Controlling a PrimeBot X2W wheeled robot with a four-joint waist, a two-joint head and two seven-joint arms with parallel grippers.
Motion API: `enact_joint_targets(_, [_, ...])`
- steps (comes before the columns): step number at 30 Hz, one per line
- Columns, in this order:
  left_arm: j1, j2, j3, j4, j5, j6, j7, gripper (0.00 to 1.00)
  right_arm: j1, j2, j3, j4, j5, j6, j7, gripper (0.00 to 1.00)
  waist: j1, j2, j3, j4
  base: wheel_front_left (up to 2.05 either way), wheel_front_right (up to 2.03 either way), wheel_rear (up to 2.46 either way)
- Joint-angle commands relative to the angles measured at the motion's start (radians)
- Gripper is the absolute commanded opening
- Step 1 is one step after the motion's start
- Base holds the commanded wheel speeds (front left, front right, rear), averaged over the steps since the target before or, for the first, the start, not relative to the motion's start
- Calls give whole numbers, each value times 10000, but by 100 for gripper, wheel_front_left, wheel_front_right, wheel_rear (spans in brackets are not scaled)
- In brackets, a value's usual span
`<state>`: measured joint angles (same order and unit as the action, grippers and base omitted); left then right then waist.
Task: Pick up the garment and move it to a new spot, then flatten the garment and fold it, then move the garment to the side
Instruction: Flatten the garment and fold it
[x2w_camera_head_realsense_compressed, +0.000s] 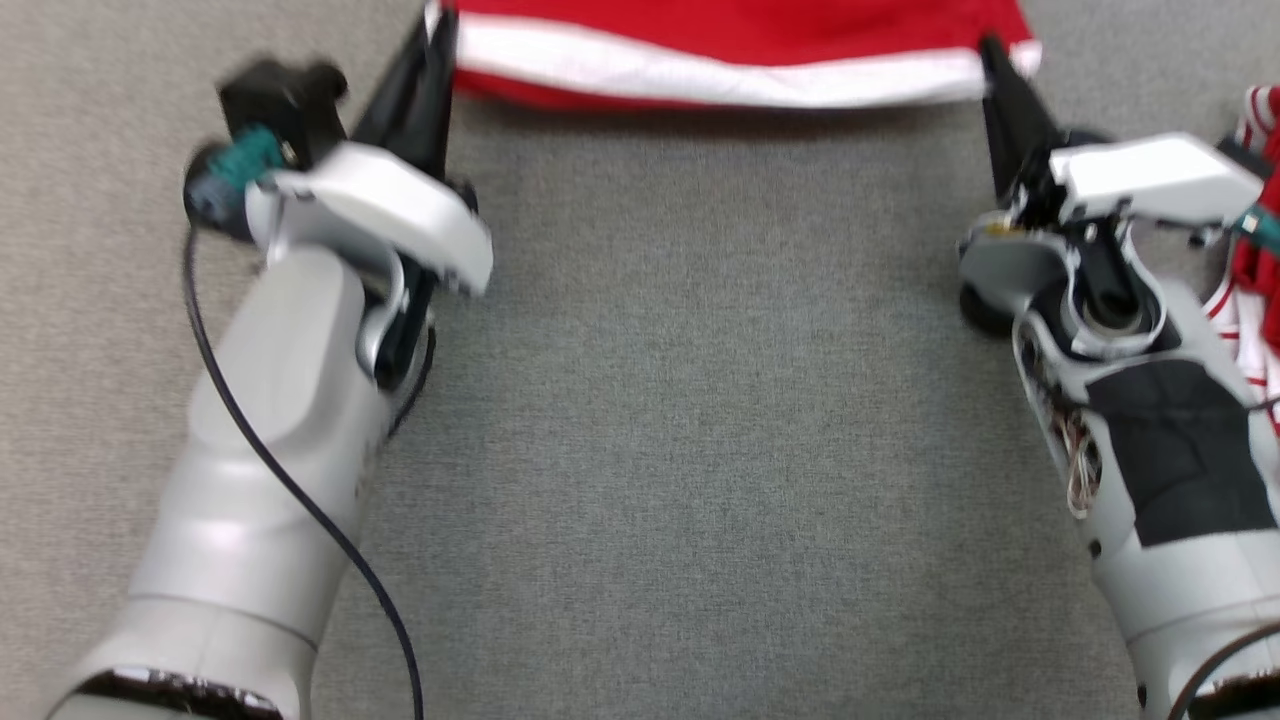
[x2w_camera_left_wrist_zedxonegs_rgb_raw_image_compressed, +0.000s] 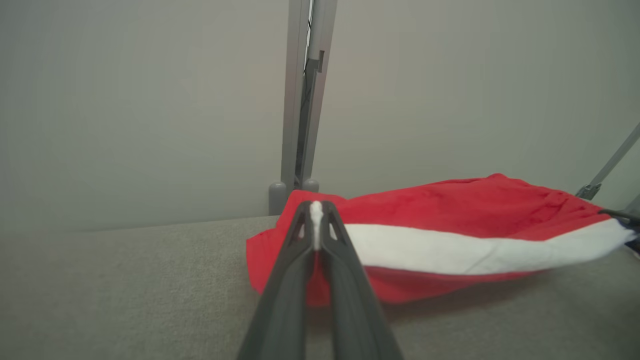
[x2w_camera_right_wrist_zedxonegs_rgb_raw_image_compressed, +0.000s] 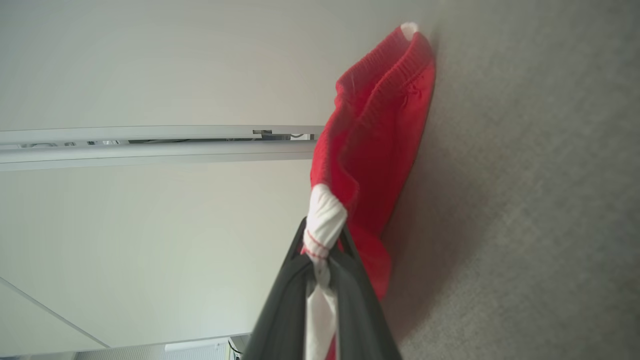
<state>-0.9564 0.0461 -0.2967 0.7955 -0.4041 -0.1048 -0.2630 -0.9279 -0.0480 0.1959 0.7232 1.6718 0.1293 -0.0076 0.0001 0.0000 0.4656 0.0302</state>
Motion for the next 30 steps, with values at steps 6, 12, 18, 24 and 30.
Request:
enact_joint_targets(6, [1255, 84, -1040, 1166, 619, -254, -12, 0, 1341, -120, -465, 808, 35, 25, -11, 0, -1, 0, -1395, 315, 0, 0, 0])
enact_joint_targets(12, [1882, 219, -2142, 1683, 682, -251, -11, 0, 2107, -110, -581, 1232, -96, 26, 115, 0, -1, 0, -2056, 367, 0, 0, 0])
enact_joint_targets(18, [2320, 579, -3244, 1812, 1089, -253, -12, 0, 2586, -121, -152, 2201, -531, 23, 462, 0, -1, 0, -2717, 292, 0, 0, 0])
enact_joint_targets(24, [2607, 772, -3905, 1994, 1448, -254, -11, 0, 2822, -200, 148, 2824, -811, 23, 723, 0, -1, 0, -3193, 285, 0, 0, 0])
enact_joint_targets(30, [2928, 887, -4672, 2243, 1364, -248, -11, 0, 3013, -434, 339, 3343, -1028, 23, 1004, 0, -1, 0, -3563, 268, 0, 0, 0])
